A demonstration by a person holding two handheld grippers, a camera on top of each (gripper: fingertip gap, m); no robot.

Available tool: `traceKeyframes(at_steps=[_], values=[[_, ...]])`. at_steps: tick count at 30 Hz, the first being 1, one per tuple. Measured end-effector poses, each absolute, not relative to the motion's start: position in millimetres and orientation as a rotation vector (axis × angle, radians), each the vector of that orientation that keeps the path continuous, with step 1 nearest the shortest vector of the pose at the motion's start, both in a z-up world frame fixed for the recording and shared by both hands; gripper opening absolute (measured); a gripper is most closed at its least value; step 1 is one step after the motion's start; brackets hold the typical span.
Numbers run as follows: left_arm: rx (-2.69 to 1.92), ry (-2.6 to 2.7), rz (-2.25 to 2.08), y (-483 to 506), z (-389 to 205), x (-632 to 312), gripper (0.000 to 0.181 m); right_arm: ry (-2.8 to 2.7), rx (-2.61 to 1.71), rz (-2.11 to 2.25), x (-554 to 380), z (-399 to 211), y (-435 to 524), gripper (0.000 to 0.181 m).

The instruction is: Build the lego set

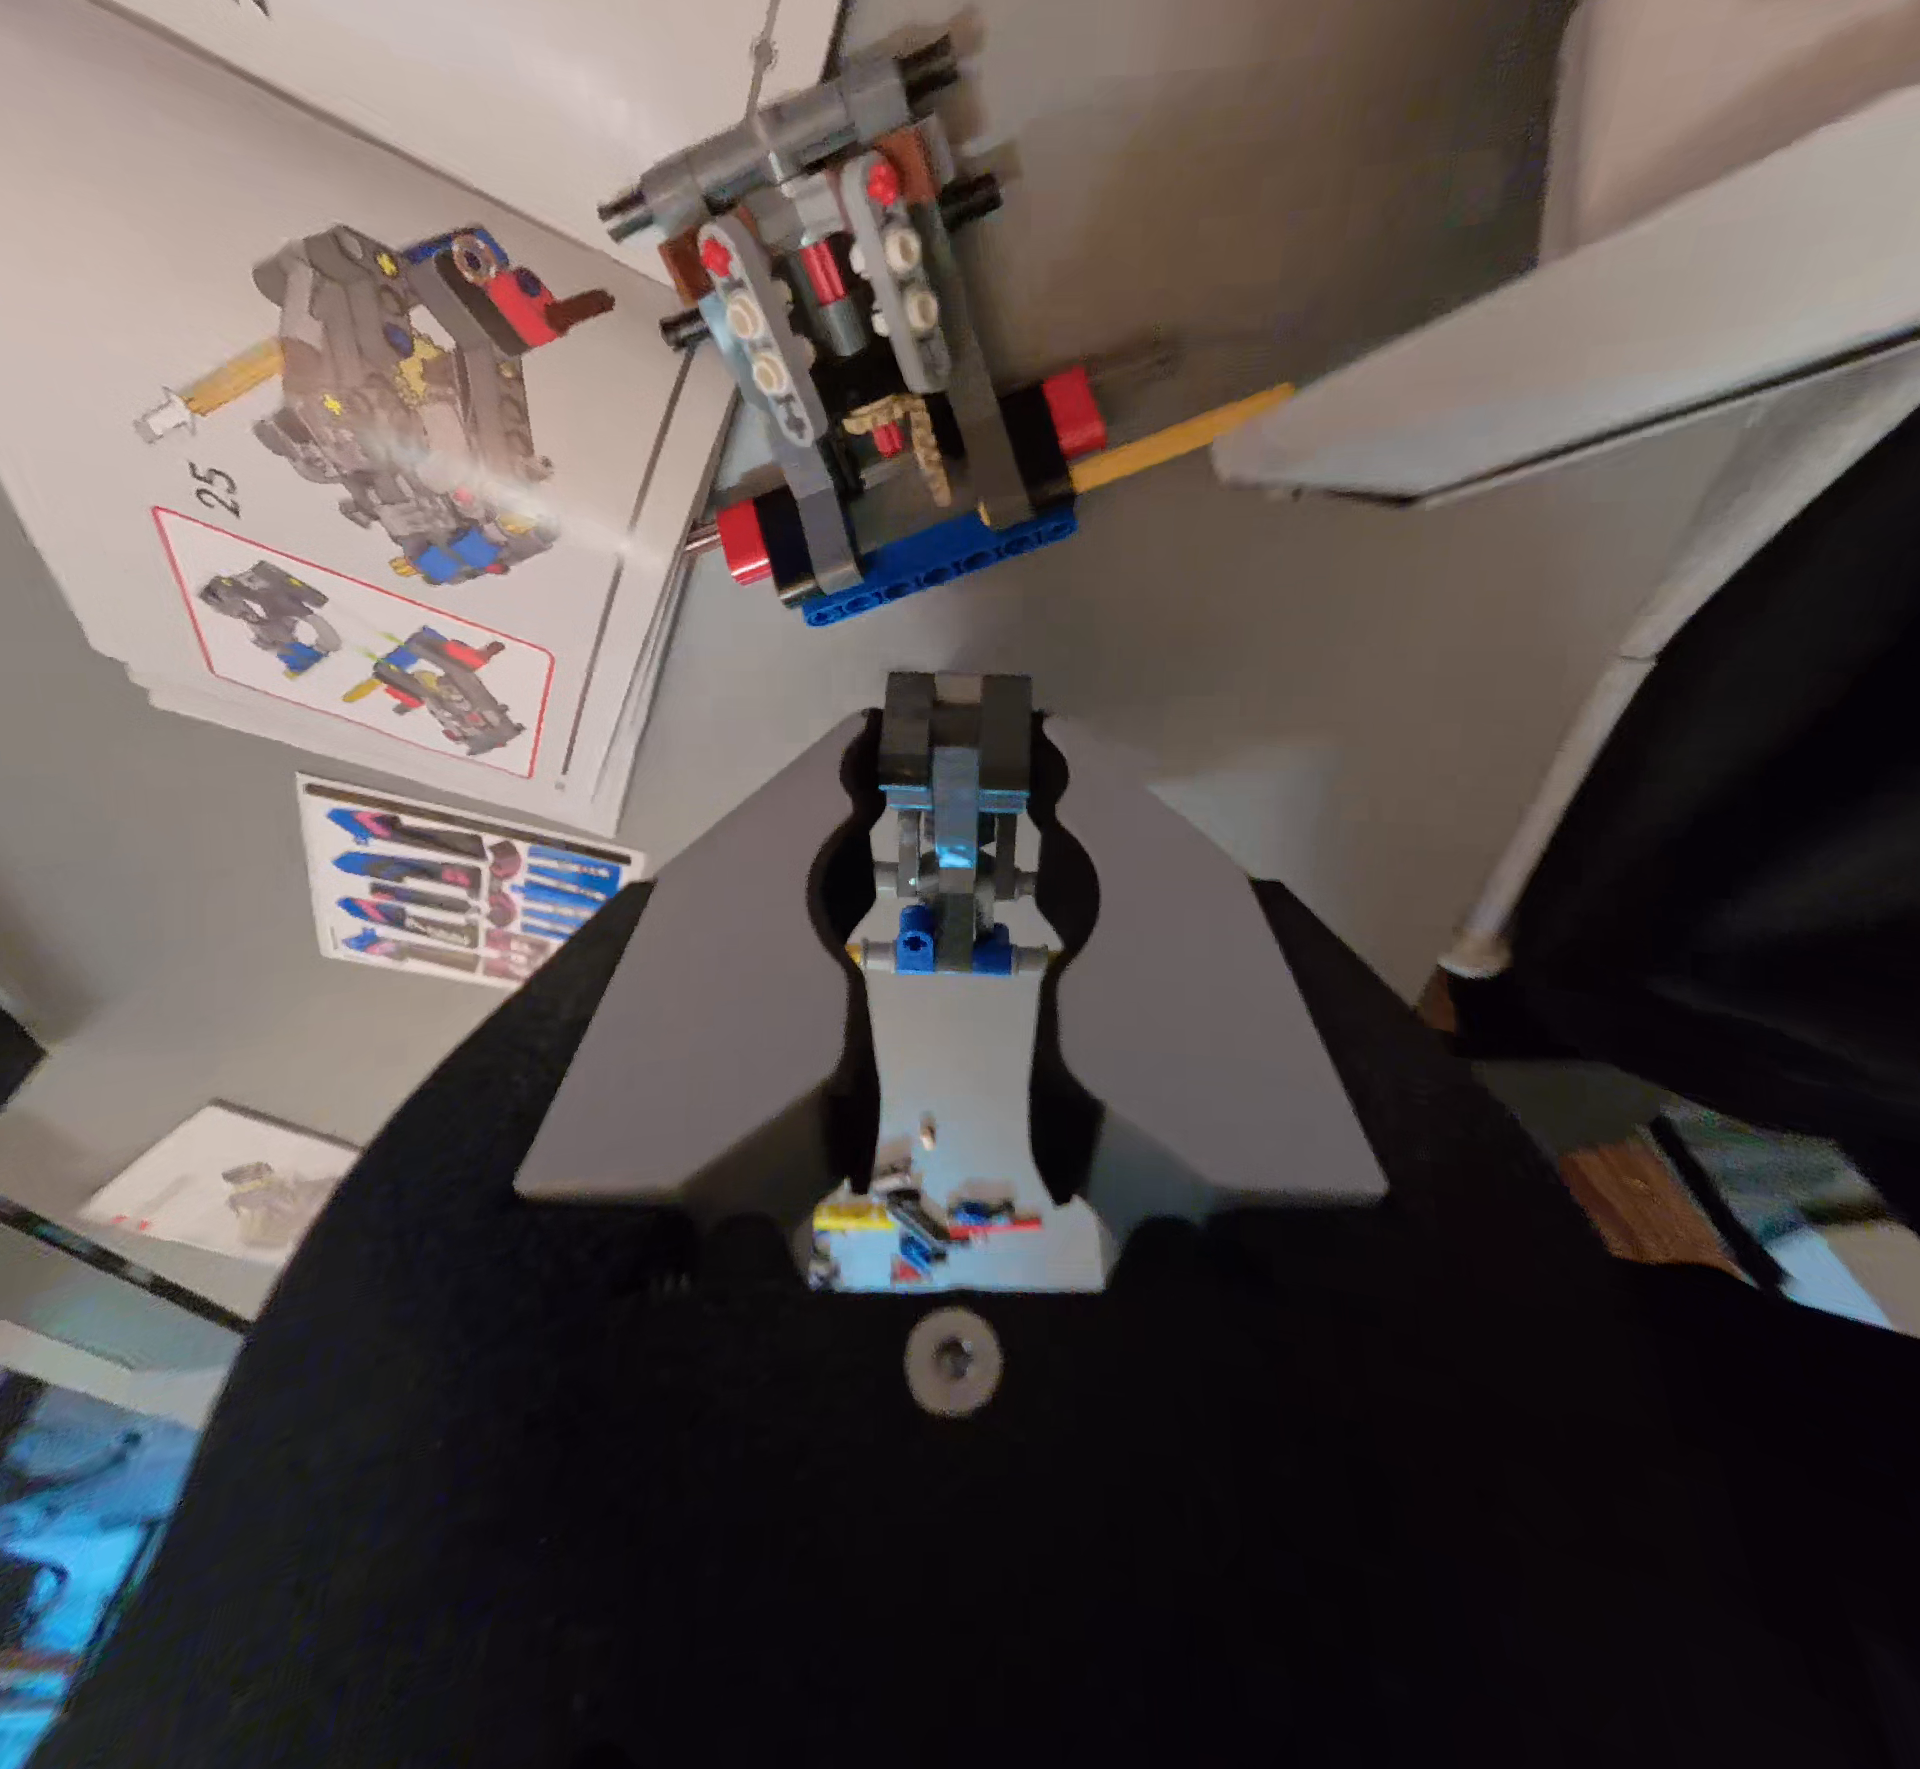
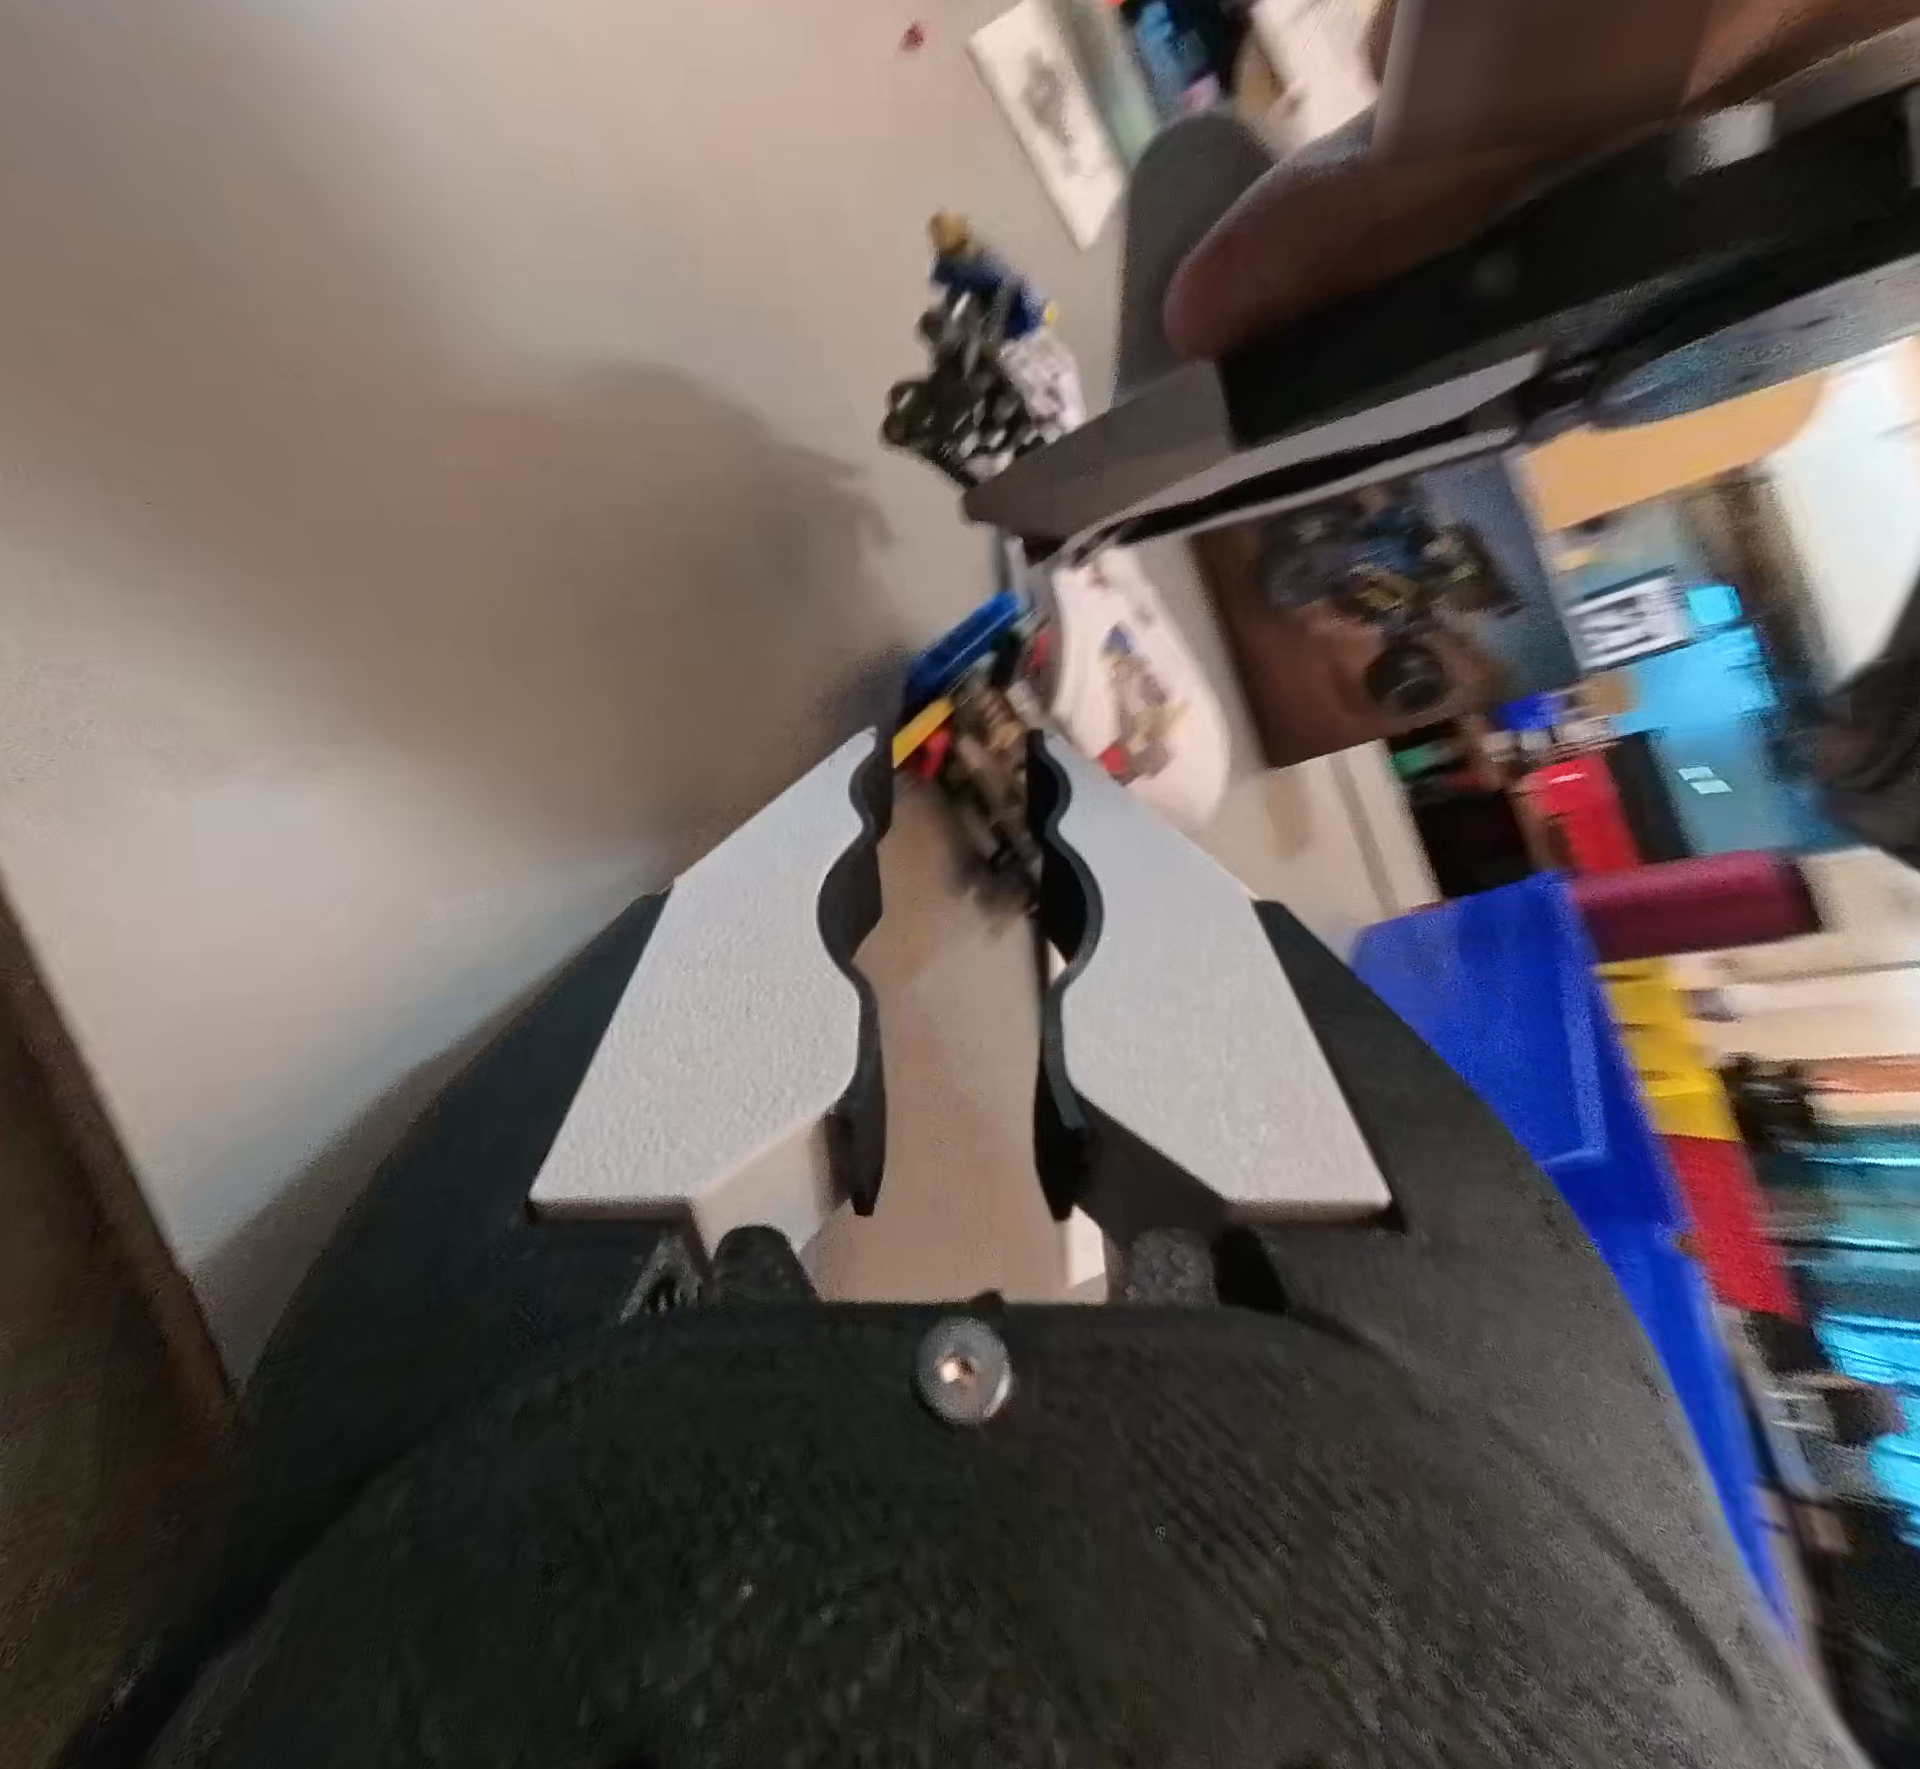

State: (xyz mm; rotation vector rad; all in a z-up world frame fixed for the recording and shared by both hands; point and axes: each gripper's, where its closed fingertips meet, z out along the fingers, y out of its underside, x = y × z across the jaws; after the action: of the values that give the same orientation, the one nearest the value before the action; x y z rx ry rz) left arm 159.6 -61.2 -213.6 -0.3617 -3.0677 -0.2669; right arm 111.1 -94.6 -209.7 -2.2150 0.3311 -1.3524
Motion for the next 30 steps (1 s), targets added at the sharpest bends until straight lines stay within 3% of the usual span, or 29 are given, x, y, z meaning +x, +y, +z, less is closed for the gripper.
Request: traceKeyframes(at_steps=[5,11,21,30], values=[[-0.168,-2.963,-0.368,-75,-228,154,0.023,0.34,-2.274,-1.248,107,-230,-102,0.027],[-0.097,-2.94,-0.399,-77,-240,151,0.023,0.331,-2.272,-1.266,109,-232,-97,0.018],[-0.222,-3.067,-0.051,-87,-249,159,0.024,0.225,-2.342,-1.543,122,-236,-102,0.008],[-0.353,-3.174,0.191,-63,-243,164,0.036,0.221,-2.358,-1.547,123,-237,-91,0.008]])
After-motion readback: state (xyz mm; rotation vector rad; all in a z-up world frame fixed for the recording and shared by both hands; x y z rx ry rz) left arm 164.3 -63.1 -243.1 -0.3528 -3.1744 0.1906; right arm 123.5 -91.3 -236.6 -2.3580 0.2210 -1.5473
